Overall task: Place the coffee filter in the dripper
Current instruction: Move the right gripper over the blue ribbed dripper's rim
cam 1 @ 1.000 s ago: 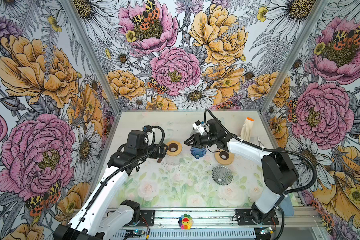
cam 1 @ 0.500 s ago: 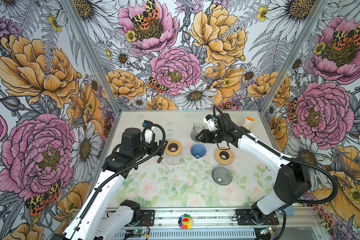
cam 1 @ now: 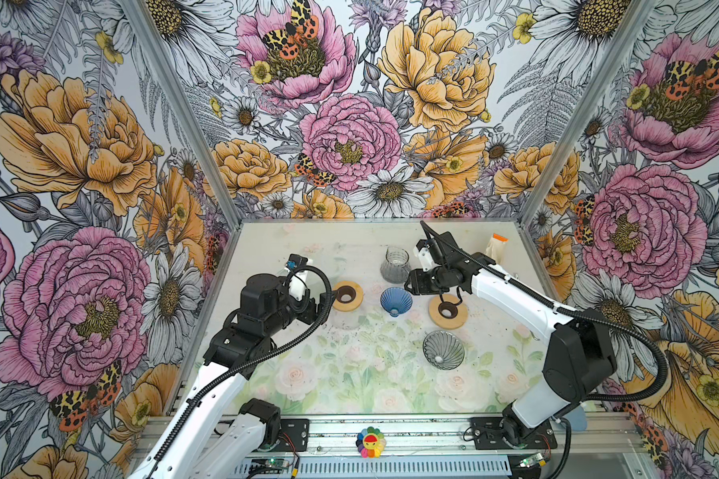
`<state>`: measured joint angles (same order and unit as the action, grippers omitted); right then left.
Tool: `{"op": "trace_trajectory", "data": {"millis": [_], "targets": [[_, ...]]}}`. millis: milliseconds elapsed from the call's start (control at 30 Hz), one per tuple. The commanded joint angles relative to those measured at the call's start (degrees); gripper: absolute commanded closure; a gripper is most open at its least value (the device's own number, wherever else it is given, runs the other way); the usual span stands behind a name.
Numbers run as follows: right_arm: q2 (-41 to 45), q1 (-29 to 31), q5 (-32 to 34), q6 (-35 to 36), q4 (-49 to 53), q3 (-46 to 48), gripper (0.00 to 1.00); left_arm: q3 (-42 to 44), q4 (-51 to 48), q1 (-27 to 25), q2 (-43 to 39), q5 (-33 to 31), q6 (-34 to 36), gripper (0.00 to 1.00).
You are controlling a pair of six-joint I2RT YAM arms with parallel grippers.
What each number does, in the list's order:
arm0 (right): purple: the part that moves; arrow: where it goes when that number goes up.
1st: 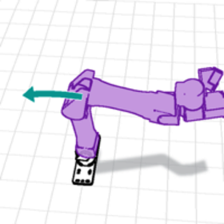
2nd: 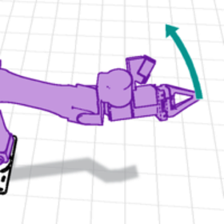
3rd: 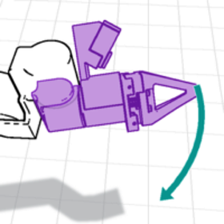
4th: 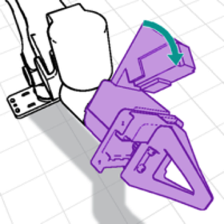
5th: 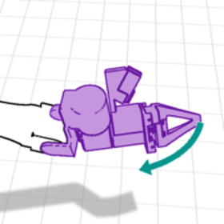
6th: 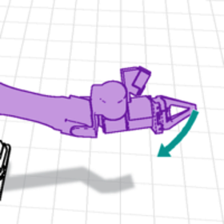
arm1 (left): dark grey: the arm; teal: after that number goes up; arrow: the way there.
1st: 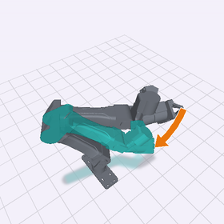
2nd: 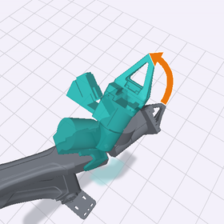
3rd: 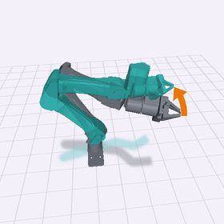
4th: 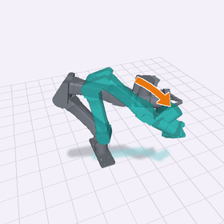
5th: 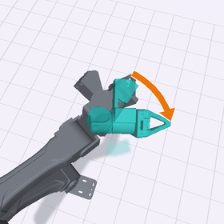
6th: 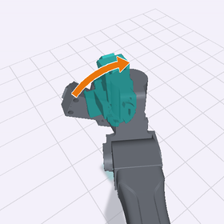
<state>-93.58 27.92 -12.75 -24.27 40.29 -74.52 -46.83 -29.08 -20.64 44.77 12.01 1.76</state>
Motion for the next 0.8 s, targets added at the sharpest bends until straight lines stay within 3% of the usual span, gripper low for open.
{"op": "trace_trajectory", "data": {"millis": [0, 267, 767], "targets": [[-2.17, -0.06, 1.59, 1.01, 0.75, -0.31, 0.5, 1.4, 2.53, -2.4, 0.59, 2.01, 2.6, 0.01], [-5.37, 0.02, 0.31, 1.17, 0.66, -0.52, 0.51, 2.95, 3.04, -6.45, 6.07, 1.35, 5.08, 0.01], [-10.84, 1.19, 0.2, 1.64, 0.23, -1.95, 0.52, 4.97, 3.02, -7.75, 8.3, 0.04, 6.19, 0.01]]}}
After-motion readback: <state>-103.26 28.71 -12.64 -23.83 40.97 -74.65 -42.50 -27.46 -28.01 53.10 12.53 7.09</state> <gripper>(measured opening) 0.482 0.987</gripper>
